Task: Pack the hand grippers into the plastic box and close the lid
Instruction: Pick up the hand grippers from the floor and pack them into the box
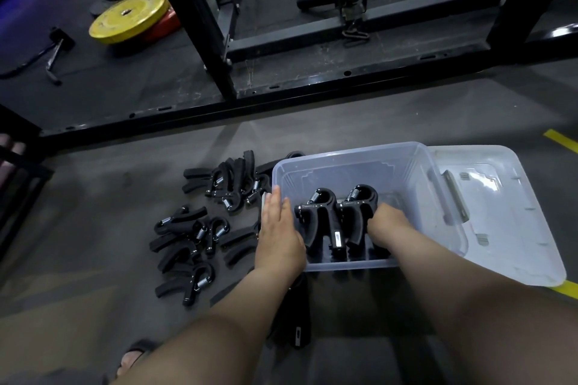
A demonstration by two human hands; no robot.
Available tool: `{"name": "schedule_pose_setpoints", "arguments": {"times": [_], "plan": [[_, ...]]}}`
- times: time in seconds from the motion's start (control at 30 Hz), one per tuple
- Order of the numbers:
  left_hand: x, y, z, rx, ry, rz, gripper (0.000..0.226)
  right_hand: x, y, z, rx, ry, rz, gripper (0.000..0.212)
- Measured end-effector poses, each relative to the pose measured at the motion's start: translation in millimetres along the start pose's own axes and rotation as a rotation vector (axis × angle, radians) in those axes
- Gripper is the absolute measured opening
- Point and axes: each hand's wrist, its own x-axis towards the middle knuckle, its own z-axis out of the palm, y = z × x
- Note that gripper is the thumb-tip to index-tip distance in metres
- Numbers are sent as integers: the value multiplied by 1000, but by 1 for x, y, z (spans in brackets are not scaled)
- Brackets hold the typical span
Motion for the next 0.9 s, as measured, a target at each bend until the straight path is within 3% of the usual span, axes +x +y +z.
{"name": "schedule_pose_setpoints", "arguments": {"times": [0.57, 0.67, 0.77, 0.9], "plan": [[0, -2, 2, -28, 1, -5, 67, -10, -3, -9, -63, -6, -43, 32], [0, -1, 3, -34, -3, -5, 68, -9, -4, -8, 0, -18, 7, 40], [1, 0, 1, -67, 1, -2, 69, -9, -11, -8, 4, 87, 52, 56], [2, -5, -3, -210, -18, -11, 74, -17, -44, -12, 1, 270, -201, 46]]}}
